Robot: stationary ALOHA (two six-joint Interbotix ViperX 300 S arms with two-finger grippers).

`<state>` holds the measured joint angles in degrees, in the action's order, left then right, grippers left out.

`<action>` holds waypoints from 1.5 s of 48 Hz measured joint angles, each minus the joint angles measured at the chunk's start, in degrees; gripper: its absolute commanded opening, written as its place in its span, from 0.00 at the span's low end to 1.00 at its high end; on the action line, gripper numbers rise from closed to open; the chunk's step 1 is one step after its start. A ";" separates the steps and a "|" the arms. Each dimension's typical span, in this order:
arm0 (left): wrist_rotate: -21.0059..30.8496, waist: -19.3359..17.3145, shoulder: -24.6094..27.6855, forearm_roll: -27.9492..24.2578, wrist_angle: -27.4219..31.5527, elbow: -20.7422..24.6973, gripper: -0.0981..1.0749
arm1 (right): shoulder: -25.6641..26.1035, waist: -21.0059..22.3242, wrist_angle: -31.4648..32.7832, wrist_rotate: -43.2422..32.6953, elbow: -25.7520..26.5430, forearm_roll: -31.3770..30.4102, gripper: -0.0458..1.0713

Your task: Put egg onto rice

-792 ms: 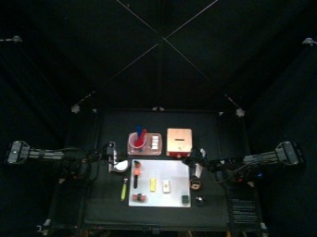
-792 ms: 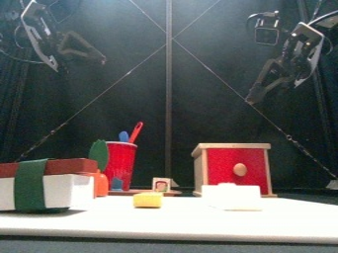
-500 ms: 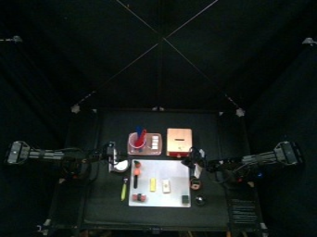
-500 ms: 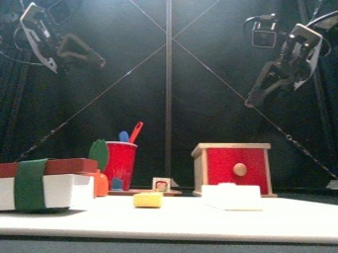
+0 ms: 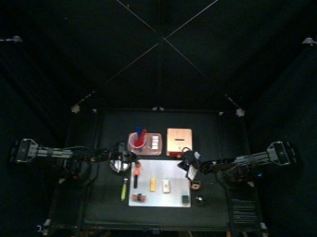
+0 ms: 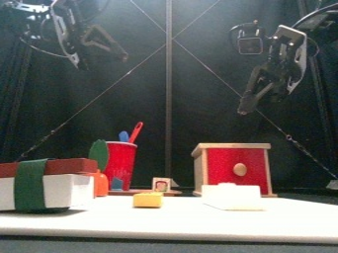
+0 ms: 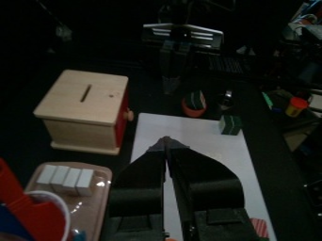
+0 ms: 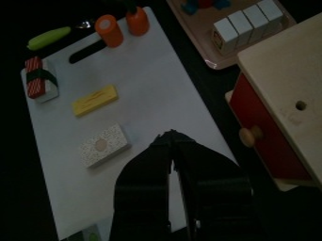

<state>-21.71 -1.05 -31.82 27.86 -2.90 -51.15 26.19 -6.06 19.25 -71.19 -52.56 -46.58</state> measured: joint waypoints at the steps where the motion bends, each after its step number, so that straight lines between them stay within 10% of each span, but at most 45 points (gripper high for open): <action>1: 0.18 0.09 0.97 0.97 0.79 0.79 0.65 | 0.00 -0.09 0.00 0.00 0.00 -0.09 0.39; 12: 0.18 -0.53 9.67 8.88 8.00 8.35 0.86 | 0.00 -0.09 0.00 0.00 -0.35 0.26 0.39; 42: 6.33 -4.31 24.87 35.86 15.47 16.79 0.86 | 0.09 -0.09 0.00 0.00 -3.52 0.35 0.39; 56: 10.72 -4.92 33.22 21.80 37.79 30.41 0.86 | 0.09 0.00 0.00 0.09 -4.48 0.35 0.39; 72: 44.30 -3.25 42.36 -10.72 61.44 44.12 0.87 | 0.09 -0.70 0.00 0.00 -4.66 1.41 0.39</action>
<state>22.59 -4.31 10.55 17.14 58.54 -7.03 26.28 -6.77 19.25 -71.19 -57.22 -45.18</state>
